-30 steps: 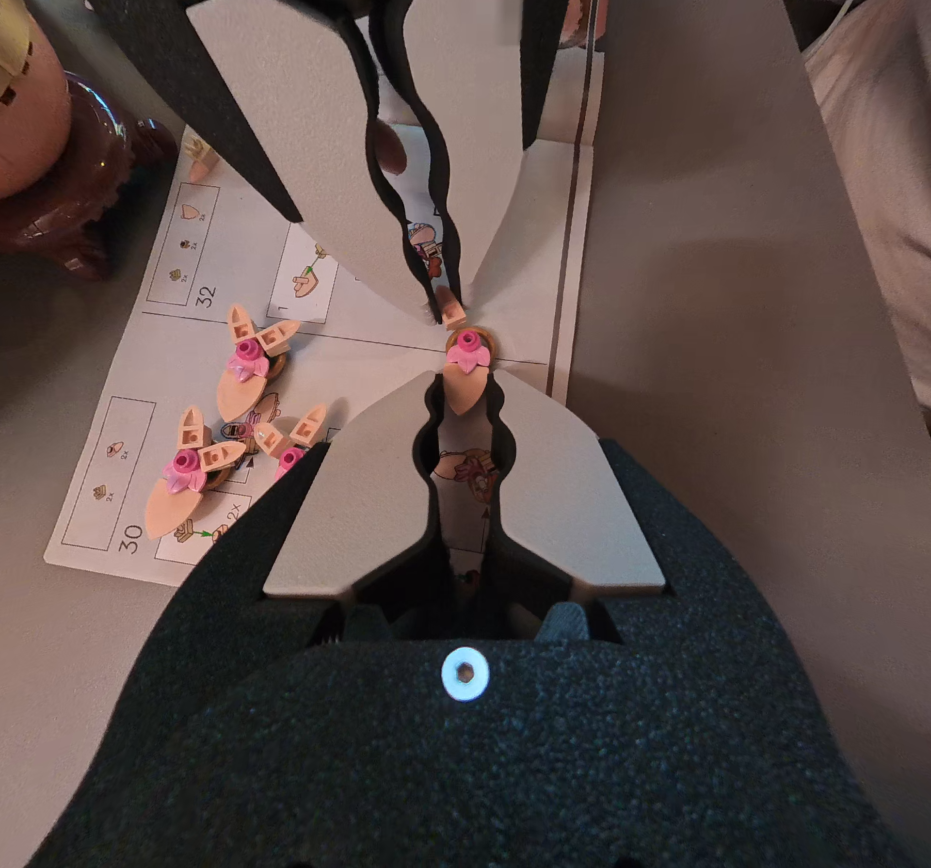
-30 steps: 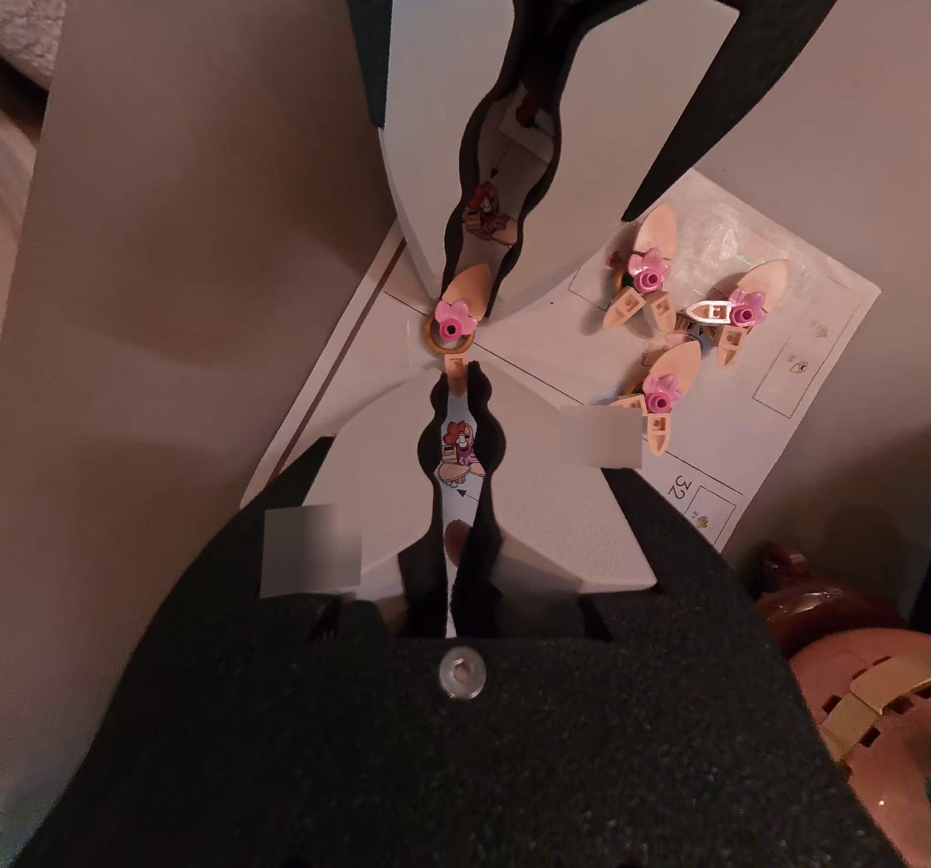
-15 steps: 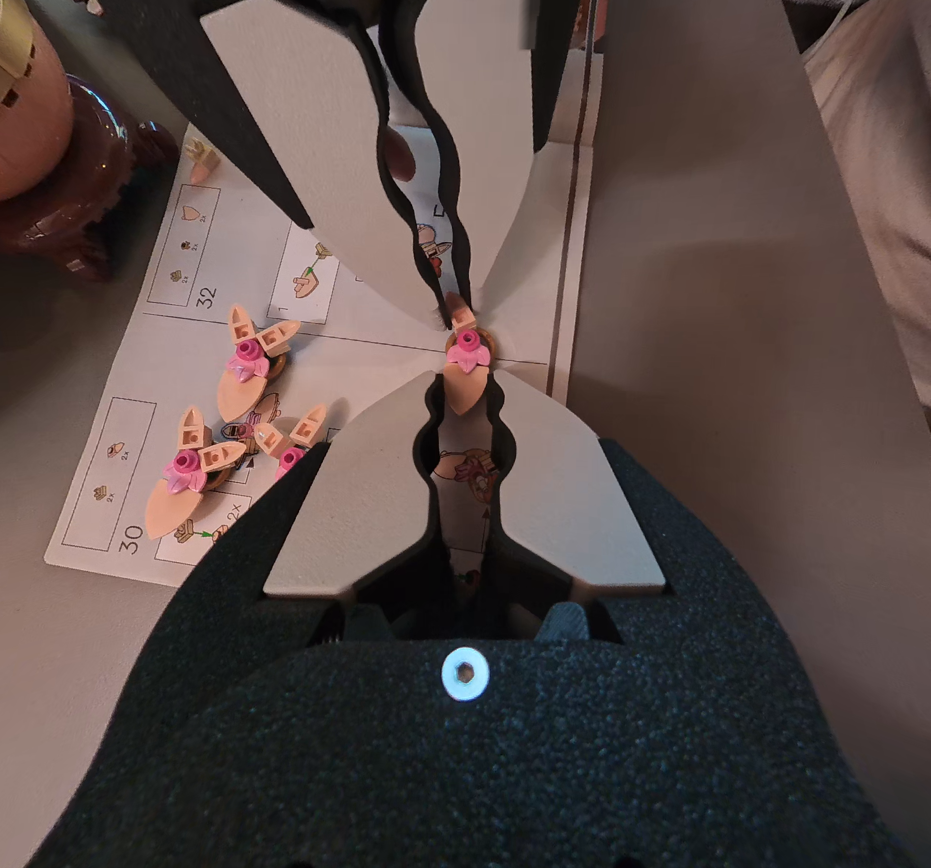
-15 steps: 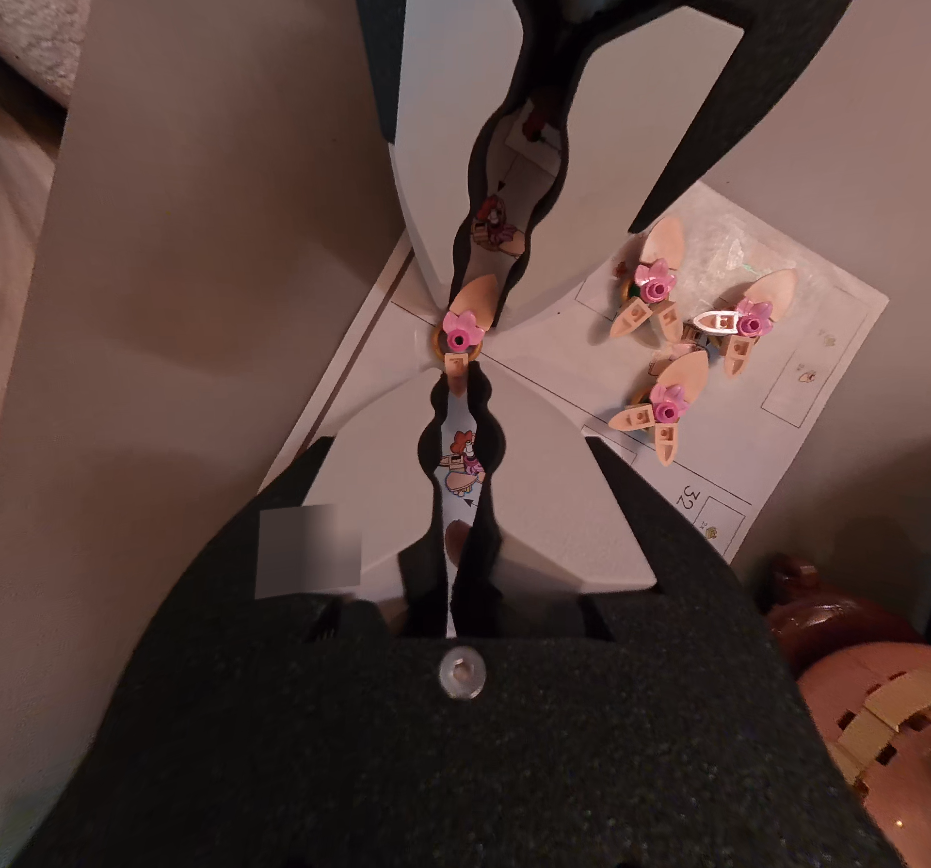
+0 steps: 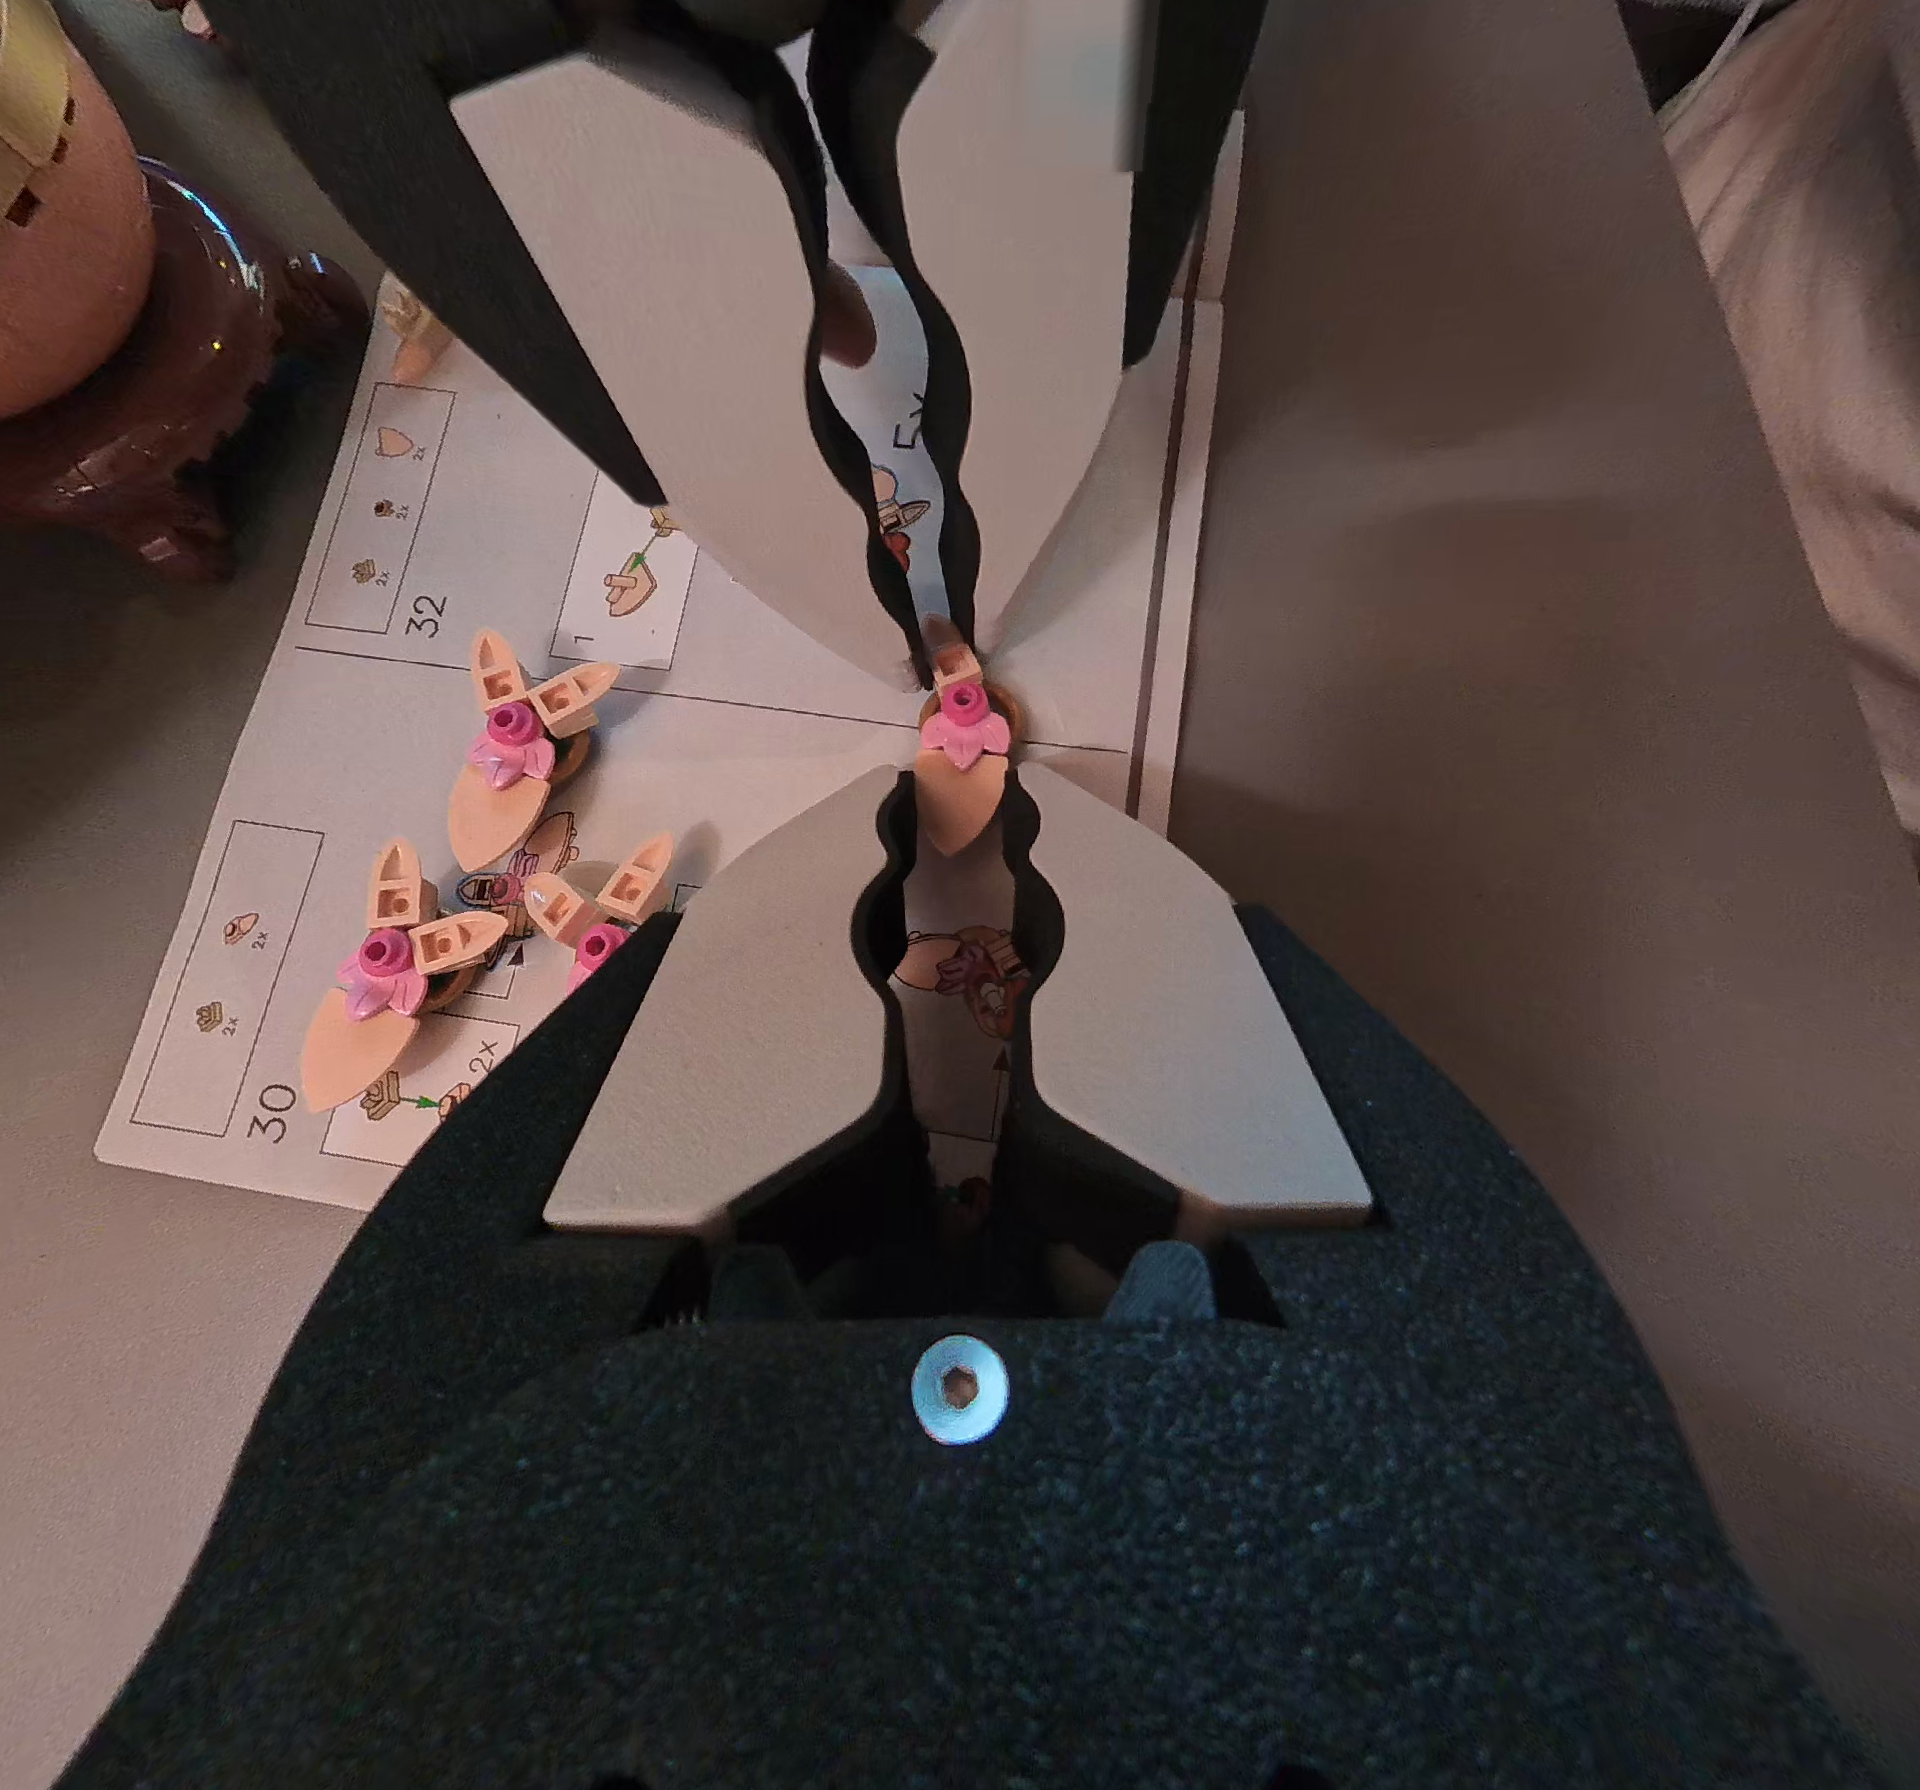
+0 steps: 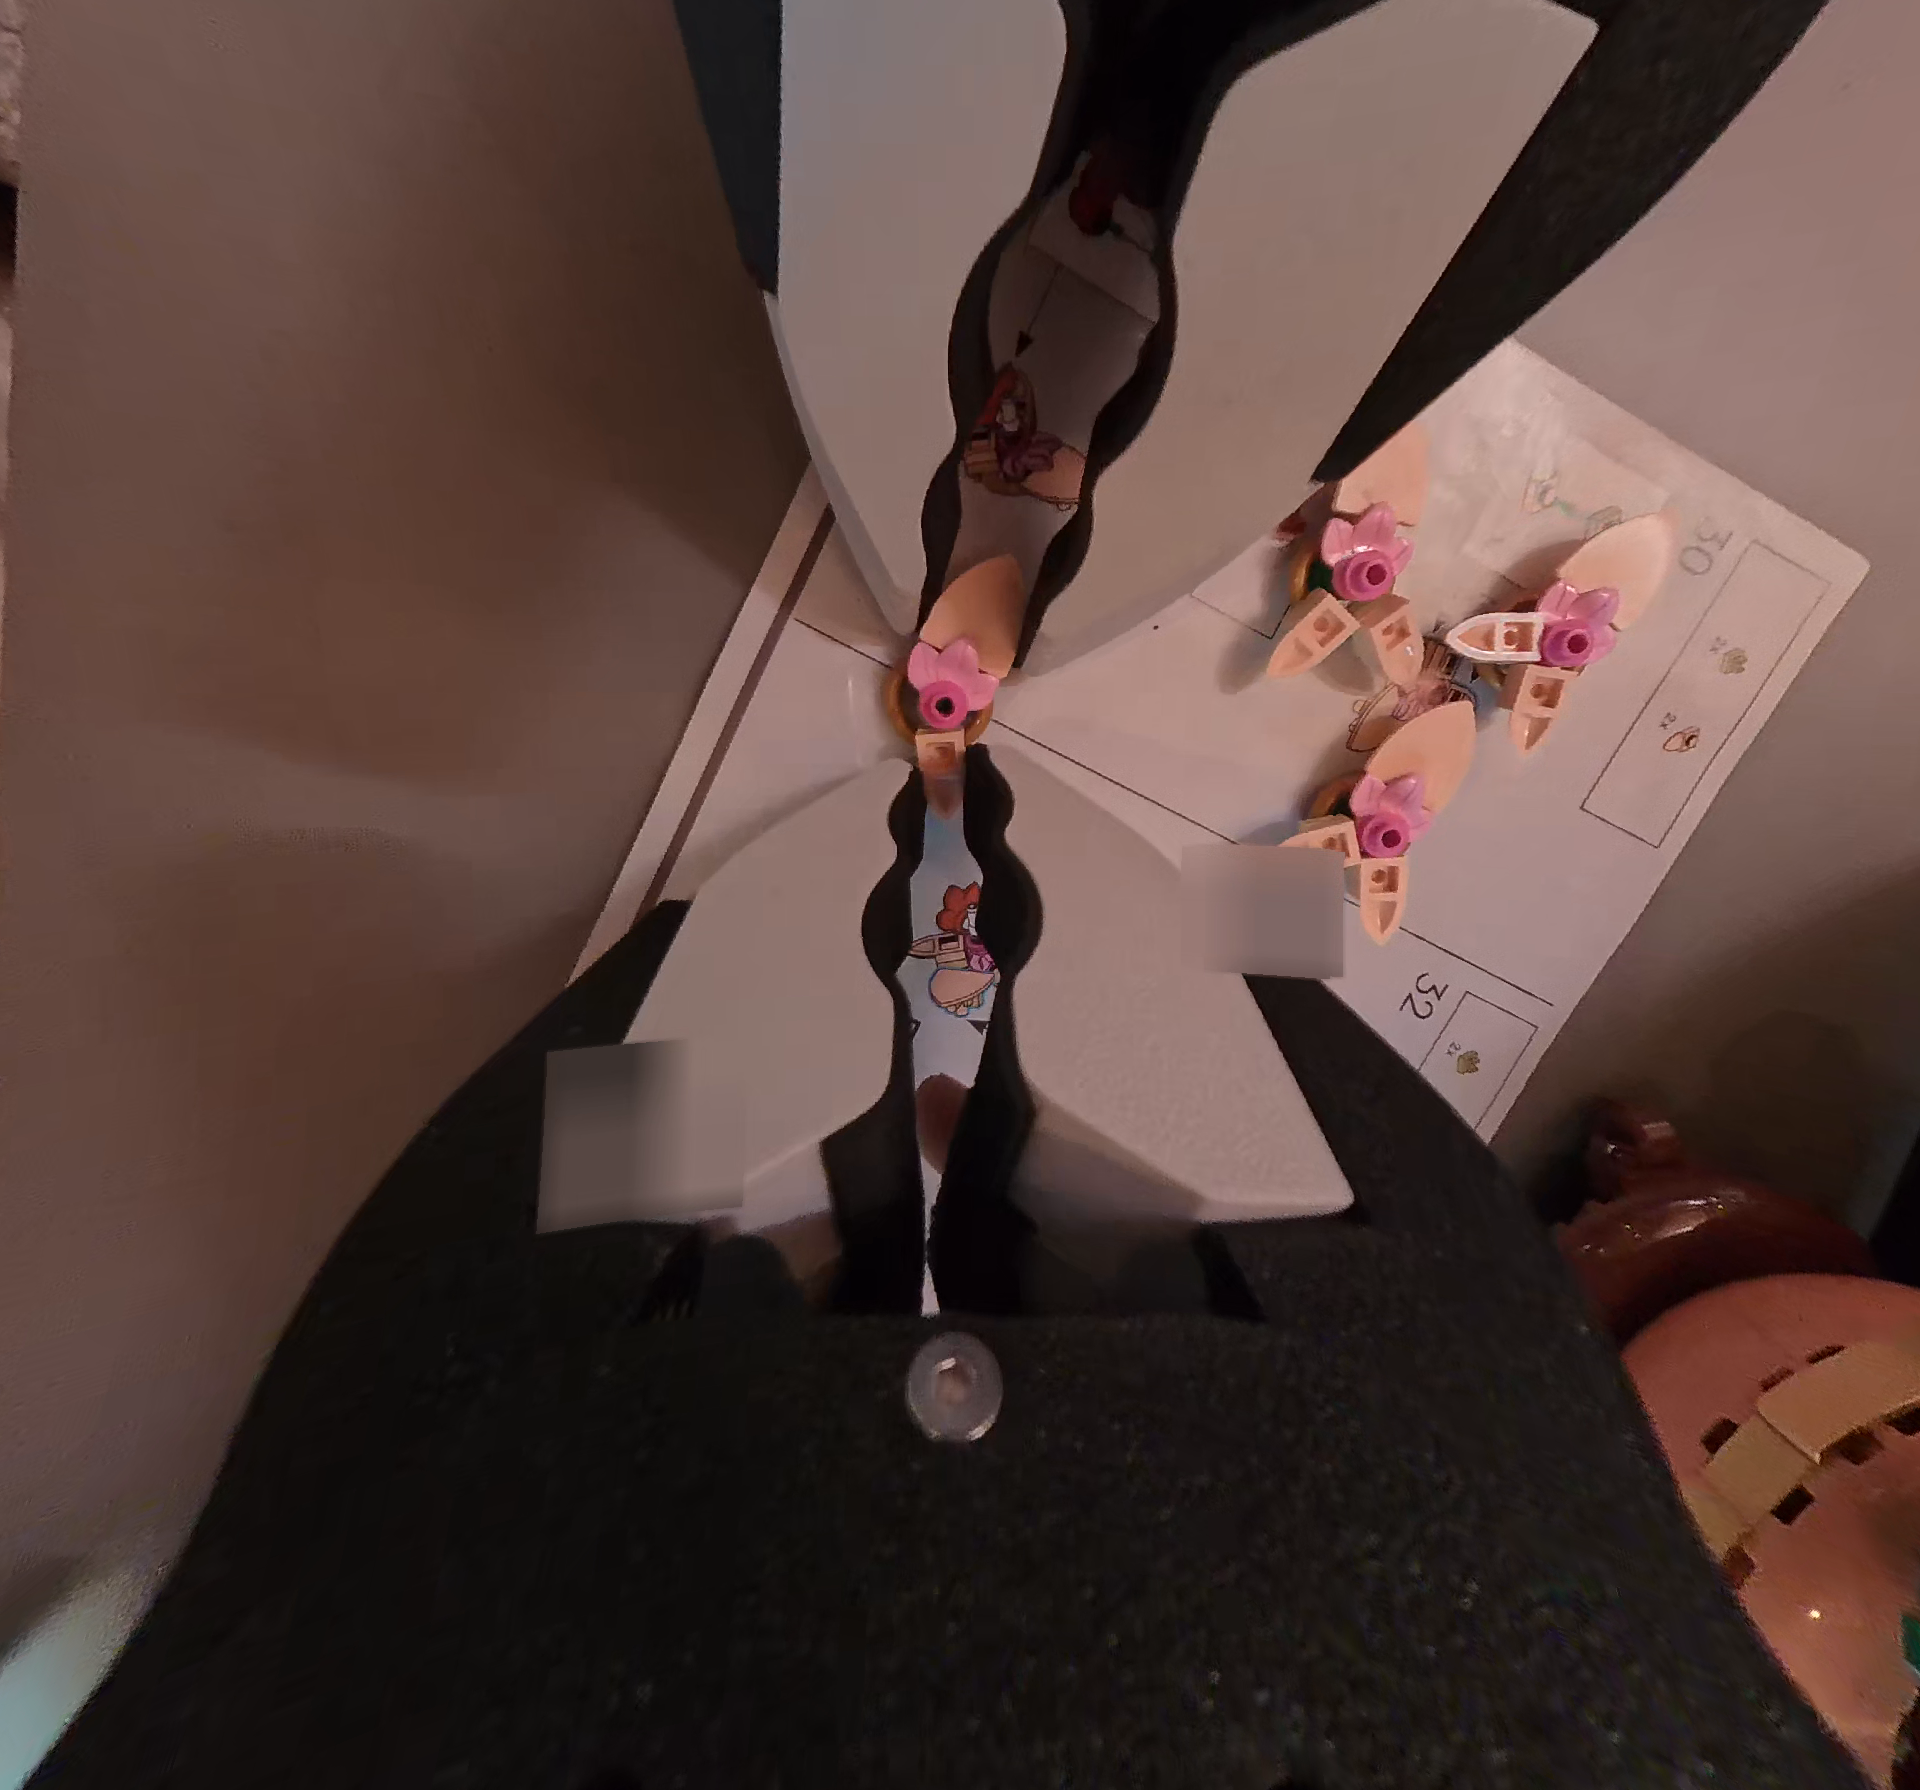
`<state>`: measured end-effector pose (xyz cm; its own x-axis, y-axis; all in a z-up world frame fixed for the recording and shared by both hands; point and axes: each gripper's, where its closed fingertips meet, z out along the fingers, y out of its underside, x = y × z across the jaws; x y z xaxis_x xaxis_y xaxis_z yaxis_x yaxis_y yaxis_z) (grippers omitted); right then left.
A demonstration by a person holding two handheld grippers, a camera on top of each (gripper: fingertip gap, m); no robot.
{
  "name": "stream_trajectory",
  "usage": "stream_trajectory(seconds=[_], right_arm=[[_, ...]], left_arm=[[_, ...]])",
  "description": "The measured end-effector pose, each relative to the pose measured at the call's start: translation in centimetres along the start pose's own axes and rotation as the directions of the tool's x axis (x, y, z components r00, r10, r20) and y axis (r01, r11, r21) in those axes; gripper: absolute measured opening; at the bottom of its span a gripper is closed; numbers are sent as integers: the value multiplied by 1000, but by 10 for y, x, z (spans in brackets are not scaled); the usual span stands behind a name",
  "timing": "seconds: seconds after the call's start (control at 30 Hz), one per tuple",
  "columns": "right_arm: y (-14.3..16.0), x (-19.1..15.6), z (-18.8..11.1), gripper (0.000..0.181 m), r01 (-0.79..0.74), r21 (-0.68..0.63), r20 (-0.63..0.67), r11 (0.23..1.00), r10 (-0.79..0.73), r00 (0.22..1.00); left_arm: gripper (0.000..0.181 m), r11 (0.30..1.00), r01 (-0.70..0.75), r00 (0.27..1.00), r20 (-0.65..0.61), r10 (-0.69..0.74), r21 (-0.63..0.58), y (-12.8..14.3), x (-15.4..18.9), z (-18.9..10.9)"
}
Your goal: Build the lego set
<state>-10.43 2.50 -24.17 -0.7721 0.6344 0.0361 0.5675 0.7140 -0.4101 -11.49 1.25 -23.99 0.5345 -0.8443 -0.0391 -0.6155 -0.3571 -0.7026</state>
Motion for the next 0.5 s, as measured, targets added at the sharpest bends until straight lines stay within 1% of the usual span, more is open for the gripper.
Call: stream_trajectory(seconds=[0.13, 0.23, 0.27, 0.3, 0.33, 0.4, 0.43, 0.5], right_arm=[[0, 0, 0, 7, 2, -36, -1, 999, -2, 1000], [0, 0, 0, 8, -18, -20, 13, 1000, 18, 1000], [1, 1, -2, 12, -32, -6, 8, 999, 33, 999], [4, 3, -6, 21, -53, 5, 0, 999, 53, 999], [6, 6, -13, 21, -82, 33, -11, 996, 82, 997], [11, 12, -30, 21, -162, 131, -33, 978, 168, 985], [17, 17, -37, 21, -216, 171, -51, 961, 227, 972], [34, 23, -45, 22, -302, 204, -84, 931, 324, 942]], left_arm=[[15, 1000, -5, 1000, 3, 5, 2, 0, 0, 0], [15, 1000, -7, 1000, 7, 7, 2, 0, 0, 0], [15, 1000, -5, 1000, 9, 5, 3, 0, 0, 0], [15, 1000, 1, 1000, 14, -1, 2, 0, 0, 0], [15, 1000, 9, 1000, 22, -9, -1, 0, 0, 0], [15, 999, 40, 998, 47, -40, -10, 0, 0, -1], [16, 997, 75, 995, 62, -74, -18, 1, 0, -1], [16, 987, 158, 983, 101, -155, -19, 1, -1, 0]])
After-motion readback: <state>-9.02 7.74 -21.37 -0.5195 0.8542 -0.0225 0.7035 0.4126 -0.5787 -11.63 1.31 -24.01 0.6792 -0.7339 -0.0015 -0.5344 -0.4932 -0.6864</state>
